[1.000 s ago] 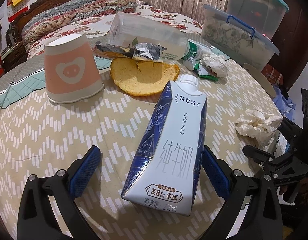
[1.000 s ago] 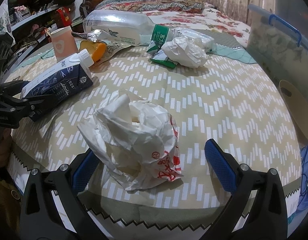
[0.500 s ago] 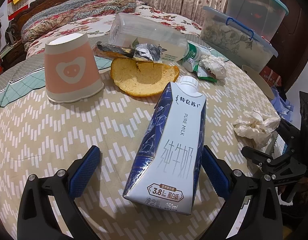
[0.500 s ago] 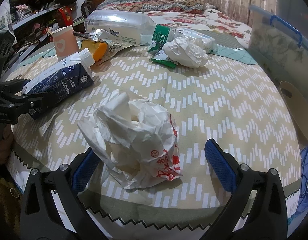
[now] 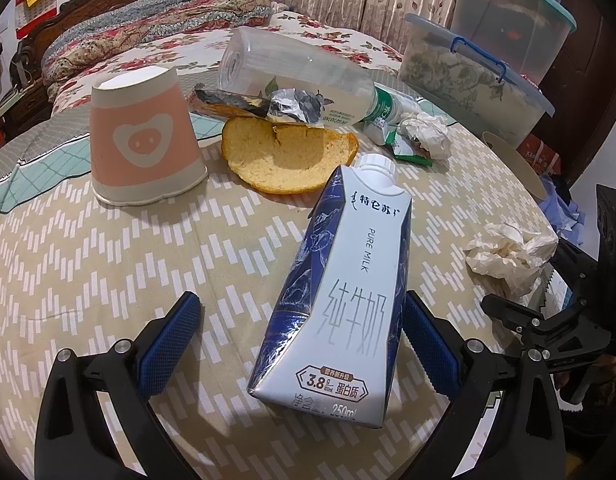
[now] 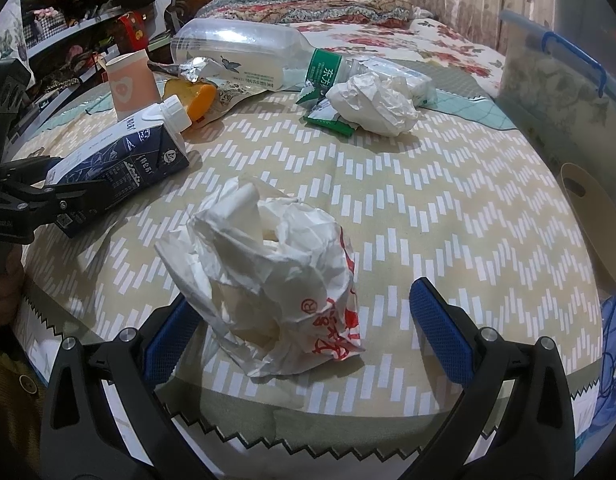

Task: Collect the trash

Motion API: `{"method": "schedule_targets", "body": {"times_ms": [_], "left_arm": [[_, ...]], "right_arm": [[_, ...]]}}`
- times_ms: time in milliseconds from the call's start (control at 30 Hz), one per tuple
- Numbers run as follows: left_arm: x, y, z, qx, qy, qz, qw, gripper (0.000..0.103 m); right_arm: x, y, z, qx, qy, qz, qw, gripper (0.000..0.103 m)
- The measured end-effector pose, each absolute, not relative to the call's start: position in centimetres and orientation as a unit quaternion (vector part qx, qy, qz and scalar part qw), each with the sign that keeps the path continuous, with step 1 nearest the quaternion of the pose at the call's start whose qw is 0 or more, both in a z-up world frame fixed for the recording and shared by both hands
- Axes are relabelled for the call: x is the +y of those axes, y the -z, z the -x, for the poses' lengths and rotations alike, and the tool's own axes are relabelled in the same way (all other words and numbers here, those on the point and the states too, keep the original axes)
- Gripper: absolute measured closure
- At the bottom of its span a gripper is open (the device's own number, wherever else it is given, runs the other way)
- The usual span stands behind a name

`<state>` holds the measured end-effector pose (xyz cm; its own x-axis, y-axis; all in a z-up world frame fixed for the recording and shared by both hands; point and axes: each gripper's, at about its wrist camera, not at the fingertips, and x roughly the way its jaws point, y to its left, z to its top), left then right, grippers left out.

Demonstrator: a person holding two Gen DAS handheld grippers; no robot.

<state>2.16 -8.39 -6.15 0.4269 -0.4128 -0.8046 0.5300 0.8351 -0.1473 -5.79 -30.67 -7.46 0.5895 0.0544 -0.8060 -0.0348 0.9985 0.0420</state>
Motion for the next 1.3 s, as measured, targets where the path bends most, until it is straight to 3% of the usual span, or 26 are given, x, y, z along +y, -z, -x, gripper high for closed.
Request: {"method": "schedule_targets", "body": {"times_ms": [1300], "left_arm": [[-8.4, 5.2, -2.0, 0.446, 0.294, -0.063, 0.843, 0.009]], "right_arm": [[-29.8, 7.0, 7.3, 0.432, -0.016, 0.033, 0.901, 0.003]]}}
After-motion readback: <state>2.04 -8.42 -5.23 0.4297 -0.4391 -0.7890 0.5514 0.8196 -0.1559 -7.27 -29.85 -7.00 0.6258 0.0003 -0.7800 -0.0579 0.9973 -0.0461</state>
